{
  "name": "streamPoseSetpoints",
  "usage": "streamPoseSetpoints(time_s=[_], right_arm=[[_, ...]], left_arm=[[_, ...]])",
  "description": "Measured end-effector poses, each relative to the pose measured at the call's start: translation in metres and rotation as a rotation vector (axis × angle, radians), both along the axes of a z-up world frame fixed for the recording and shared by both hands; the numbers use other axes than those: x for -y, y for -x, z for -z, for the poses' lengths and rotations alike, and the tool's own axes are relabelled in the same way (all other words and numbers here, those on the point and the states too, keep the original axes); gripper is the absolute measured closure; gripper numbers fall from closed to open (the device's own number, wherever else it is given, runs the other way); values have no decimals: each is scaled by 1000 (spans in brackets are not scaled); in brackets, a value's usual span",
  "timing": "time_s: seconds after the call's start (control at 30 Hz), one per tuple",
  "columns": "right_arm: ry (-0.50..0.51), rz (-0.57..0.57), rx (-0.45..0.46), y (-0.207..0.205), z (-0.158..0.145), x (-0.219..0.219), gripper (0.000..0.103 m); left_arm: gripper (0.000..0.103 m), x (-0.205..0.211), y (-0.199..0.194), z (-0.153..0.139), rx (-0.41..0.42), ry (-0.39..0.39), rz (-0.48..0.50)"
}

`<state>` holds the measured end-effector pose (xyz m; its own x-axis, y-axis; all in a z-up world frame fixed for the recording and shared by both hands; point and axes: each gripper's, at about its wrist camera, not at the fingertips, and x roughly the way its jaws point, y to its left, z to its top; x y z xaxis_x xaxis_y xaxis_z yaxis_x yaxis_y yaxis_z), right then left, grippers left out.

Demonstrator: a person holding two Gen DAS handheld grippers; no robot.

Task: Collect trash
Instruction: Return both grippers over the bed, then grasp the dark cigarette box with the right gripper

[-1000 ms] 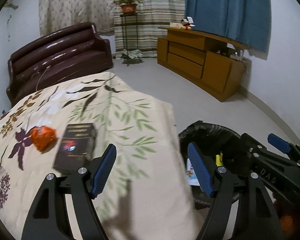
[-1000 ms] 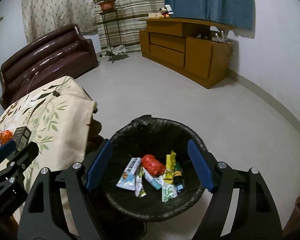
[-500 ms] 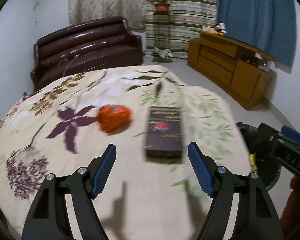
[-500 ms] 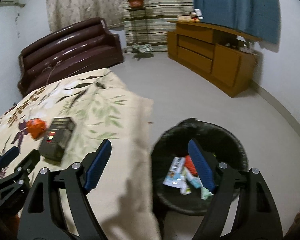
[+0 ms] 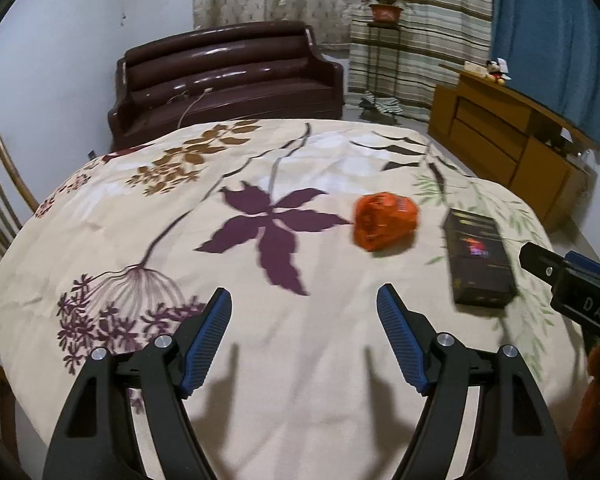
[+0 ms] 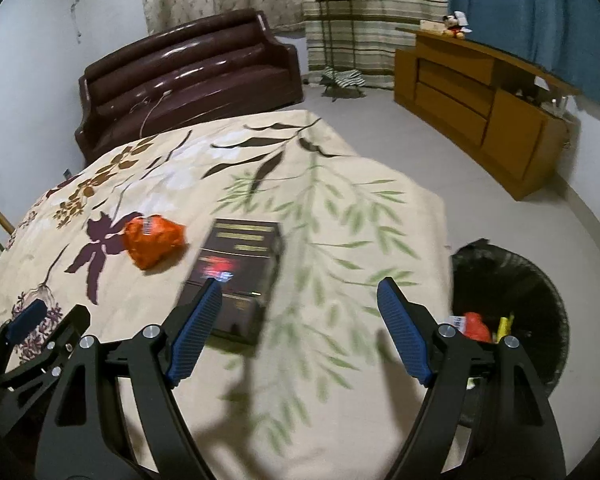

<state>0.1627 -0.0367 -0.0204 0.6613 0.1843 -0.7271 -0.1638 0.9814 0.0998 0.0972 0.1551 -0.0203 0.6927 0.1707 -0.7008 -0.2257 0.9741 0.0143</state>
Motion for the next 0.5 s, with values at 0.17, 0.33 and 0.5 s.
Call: streamPoseSetpoints(time_s=[0.17,0.33,0.5], right_arm=[[11,-22,-9,-7,3,-24,25],[27,-27,-26,-15,8,-40,25],[50,-27,-44,-22,14,-52,25]], left_arm=[[30,-17,3,2,-2,5,-27],[30,-32,4,3,-3,15,-52],[29,-37,4,3,-1,23,-54]])
